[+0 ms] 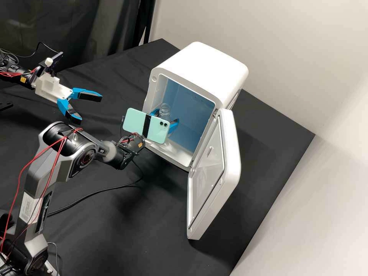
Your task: Place the flask in the incubator
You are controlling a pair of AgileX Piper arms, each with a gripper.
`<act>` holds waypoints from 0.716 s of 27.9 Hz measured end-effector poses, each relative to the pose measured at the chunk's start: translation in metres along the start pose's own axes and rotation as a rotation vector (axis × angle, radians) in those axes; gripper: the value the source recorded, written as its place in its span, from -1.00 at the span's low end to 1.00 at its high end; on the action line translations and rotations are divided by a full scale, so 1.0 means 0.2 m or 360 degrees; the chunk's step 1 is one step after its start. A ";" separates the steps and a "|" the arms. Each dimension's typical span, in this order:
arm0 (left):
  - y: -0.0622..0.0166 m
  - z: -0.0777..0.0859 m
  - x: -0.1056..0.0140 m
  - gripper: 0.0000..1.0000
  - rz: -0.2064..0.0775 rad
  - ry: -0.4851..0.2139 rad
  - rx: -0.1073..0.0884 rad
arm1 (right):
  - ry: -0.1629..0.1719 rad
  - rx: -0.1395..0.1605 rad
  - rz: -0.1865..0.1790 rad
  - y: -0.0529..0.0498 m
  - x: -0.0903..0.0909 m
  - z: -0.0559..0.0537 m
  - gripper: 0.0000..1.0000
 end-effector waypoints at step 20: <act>0.000 0.00 0.00 1.00 0.0000 0.0000 0.0000 | -0.0034 -0.0137 0.0052 0.03 -0.01 -0.04 -1.00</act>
